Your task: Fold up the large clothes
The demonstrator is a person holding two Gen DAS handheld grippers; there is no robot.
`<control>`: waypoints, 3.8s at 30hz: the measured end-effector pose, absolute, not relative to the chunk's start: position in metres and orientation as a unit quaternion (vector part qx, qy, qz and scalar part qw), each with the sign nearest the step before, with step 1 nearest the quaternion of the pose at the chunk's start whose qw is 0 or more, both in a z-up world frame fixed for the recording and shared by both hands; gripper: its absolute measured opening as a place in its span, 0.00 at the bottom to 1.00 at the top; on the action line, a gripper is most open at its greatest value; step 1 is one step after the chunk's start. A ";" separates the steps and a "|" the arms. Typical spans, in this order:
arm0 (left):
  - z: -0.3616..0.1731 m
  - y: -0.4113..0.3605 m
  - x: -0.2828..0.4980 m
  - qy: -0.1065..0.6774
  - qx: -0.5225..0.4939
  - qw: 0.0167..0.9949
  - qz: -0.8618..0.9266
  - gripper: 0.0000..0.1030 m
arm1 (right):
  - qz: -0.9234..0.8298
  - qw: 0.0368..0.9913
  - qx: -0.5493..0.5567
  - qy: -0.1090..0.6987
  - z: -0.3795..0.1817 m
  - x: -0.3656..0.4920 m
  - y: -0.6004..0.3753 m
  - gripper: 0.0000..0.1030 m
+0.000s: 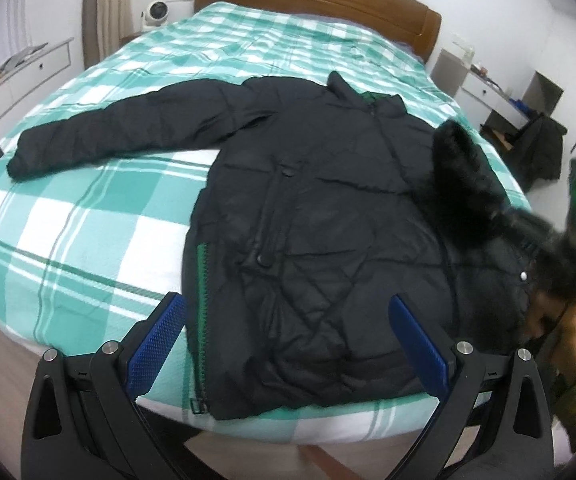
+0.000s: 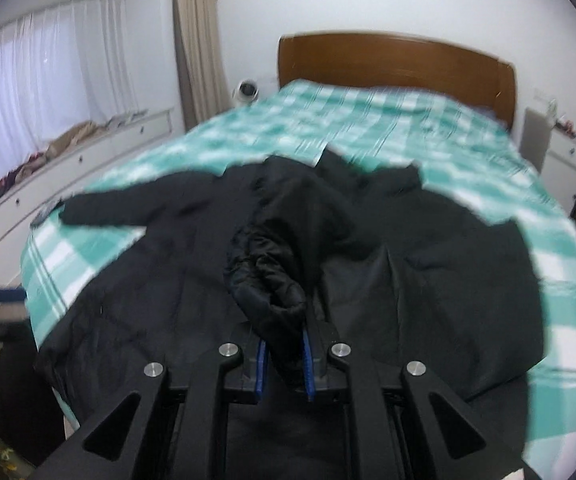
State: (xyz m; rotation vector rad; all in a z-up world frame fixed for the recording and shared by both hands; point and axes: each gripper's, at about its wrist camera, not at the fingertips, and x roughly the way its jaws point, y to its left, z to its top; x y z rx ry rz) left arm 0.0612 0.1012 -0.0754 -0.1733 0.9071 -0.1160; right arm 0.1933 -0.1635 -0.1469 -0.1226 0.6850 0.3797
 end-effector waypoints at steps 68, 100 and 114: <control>-0.153 0.023 0.455 0.480 -0.050 0.871 -0.091 0.17 | 0.096 0.849 0.014 0.519 -0.196 0.421 -0.316 0.81; -0.169 0.016 0.449 0.450 -0.024 0.888 -0.089 0.18 | 0.086 0.850 0.014 0.519 -0.194 0.400 -0.291 0.82; -0.122 0.044 0.377 0.431 -0.046 0.896 -0.093 0.96 | 0.072 0.914 0.009 0.399 -0.122 0.337 -0.289 0.86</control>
